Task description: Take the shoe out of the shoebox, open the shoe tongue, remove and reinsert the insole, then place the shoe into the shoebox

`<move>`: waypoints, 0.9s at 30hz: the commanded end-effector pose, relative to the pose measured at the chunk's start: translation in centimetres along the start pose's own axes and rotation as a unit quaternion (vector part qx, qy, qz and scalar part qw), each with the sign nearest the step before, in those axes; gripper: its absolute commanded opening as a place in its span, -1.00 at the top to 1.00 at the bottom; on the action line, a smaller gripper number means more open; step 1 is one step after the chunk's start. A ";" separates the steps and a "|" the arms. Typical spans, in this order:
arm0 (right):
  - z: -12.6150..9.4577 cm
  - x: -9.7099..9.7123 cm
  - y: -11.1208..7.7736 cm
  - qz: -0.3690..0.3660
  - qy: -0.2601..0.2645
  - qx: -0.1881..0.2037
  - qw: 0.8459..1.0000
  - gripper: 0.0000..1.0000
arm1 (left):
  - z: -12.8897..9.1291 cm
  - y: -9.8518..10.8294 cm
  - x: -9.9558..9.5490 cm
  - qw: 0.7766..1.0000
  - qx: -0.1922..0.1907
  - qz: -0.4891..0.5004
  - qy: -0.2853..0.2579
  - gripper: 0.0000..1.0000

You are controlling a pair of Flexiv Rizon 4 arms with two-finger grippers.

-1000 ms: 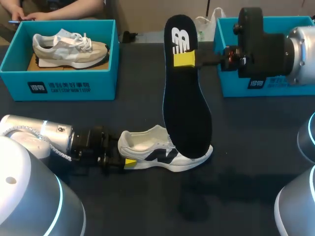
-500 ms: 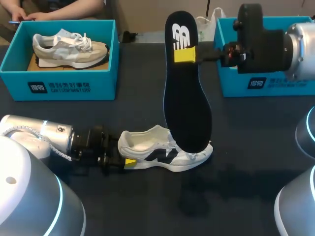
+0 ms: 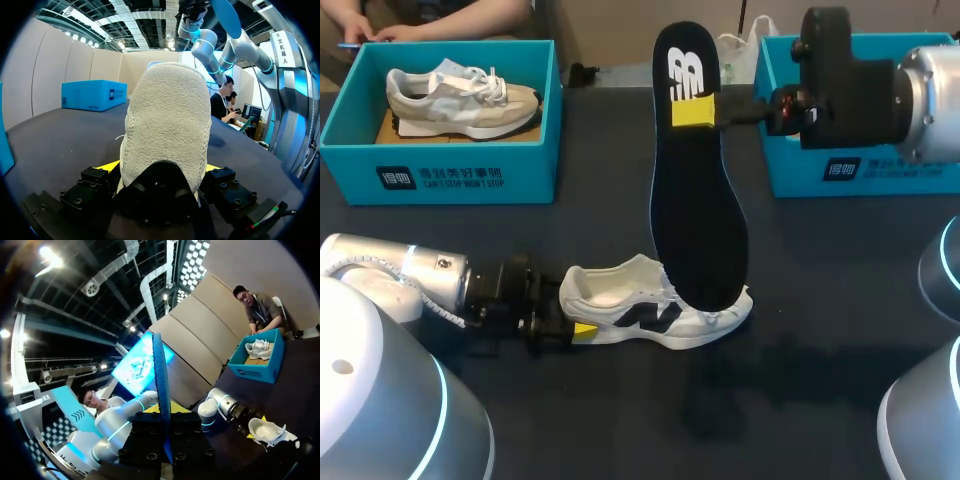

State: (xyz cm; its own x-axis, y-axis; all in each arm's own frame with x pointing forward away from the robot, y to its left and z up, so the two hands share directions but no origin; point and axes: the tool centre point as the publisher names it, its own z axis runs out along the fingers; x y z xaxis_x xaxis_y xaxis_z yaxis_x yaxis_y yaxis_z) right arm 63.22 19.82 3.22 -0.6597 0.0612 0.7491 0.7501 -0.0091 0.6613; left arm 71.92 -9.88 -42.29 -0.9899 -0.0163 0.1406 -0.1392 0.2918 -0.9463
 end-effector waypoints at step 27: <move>0.4 -0.1 0.1 0.001 -0.001 0.000 1.000 1.00 | -3.0 -0.1 -0.2 0.989 -0.143 0.024 0.029 -1.00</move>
State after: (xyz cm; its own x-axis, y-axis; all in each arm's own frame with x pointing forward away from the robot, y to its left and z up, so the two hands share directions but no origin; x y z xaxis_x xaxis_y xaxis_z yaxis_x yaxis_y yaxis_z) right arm 63.22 19.83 3.21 -0.6596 0.0614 0.7491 0.7501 -0.0091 0.6613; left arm 71.68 -6.86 -41.82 -0.9933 0.0434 0.1071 -0.0699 0.5127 -0.8557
